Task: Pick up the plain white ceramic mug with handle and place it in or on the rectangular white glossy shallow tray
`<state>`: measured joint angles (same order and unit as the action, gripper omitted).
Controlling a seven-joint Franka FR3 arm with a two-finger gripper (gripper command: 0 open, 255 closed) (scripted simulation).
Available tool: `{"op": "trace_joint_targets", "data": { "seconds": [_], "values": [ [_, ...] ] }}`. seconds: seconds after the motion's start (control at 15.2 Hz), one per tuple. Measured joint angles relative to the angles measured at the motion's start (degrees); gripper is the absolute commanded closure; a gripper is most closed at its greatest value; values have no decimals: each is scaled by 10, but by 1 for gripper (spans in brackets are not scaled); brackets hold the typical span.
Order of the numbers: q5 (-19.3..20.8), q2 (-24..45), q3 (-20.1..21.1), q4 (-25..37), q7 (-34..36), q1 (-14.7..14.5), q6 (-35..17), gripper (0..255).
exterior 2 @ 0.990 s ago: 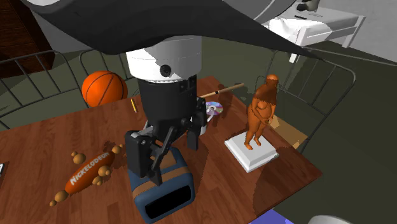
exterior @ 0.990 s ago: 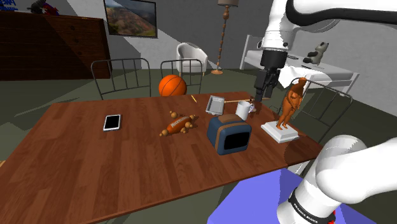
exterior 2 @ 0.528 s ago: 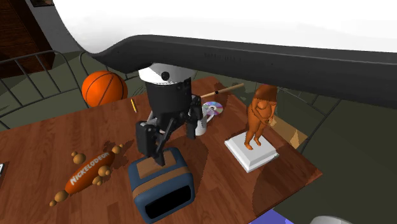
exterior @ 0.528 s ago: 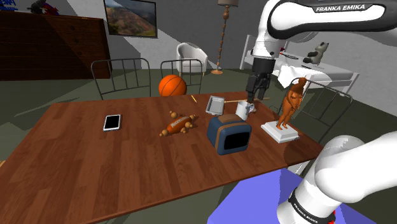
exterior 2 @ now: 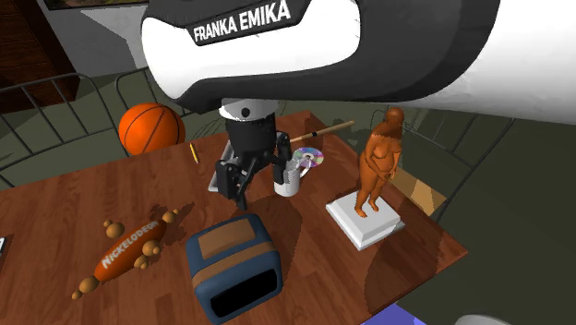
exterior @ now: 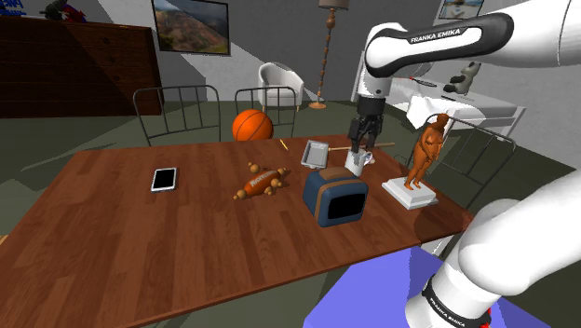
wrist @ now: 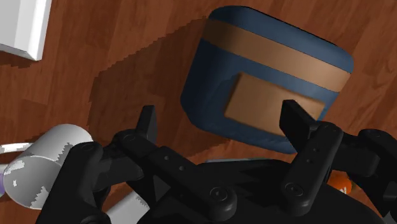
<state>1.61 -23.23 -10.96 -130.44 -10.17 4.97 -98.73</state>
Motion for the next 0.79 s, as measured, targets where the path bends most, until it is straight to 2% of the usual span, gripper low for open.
{"op": "trace_joint_targets", "data": {
  "seconds": [0.4,0.79],
  "values": [
    [13,114,-35,49,-30,19,-62,0],
    [6,236,-59,125,-53,36,-106,0]
  ]
}}
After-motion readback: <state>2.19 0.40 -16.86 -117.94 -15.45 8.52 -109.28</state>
